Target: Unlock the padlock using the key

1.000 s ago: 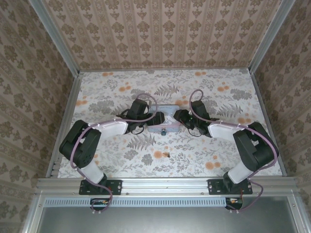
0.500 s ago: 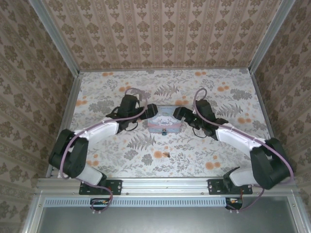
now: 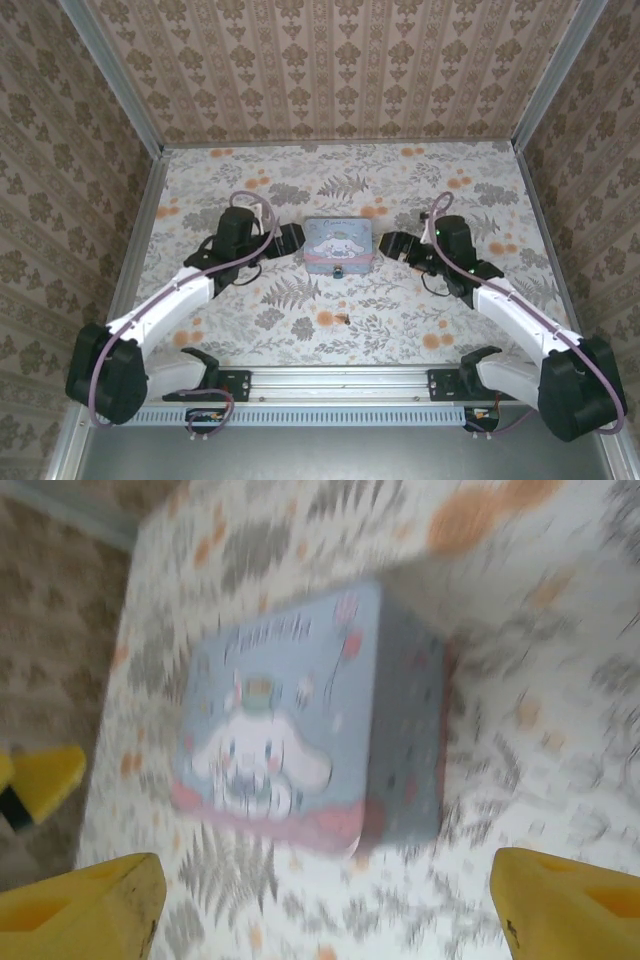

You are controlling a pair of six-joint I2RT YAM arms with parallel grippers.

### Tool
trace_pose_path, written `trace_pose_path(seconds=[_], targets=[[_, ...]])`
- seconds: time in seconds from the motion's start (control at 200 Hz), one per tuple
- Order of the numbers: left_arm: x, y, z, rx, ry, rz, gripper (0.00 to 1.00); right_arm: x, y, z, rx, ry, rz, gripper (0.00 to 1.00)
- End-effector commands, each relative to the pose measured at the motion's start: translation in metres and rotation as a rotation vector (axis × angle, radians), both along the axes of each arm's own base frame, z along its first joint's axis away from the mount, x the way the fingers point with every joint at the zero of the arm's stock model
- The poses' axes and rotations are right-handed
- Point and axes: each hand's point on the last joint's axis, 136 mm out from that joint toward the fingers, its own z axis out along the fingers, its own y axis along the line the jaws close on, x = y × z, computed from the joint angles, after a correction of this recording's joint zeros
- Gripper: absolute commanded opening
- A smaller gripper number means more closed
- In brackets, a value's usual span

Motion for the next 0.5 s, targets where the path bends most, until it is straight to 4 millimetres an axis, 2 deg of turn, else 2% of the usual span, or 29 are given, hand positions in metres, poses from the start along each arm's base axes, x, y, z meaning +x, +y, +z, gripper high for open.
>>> trace_pose_path(seconds=[0.0,0.13,0.275,0.38,0.495], targets=[[-0.023,0.011,-0.014,0.014,0.06,-0.011,1.0,-0.043,0.016,-0.028,-0.152,0.105,0.169,0.79],[-0.036,0.018,-0.018,-0.019,0.077,0.011,1.0,-0.074,0.031,-0.06,-0.314,0.149,0.276,0.72],[-0.043,0.021,-0.018,-0.044,0.086,0.017,1.0,-0.09,0.036,-0.084,-0.496,0.15,0.35,0.66],[-0.042,0.019,-0.018,-0.055,0.097,0.015,1.0,-0.098,0.046,-0.093,-0.589,0.133,0.428,0.6],[-0.039,0.018,-0.016,-0.059,0.104,0.021,1.0,-0.104,0.06,-0.095,-0.683,0.086,0.51,0.59]])
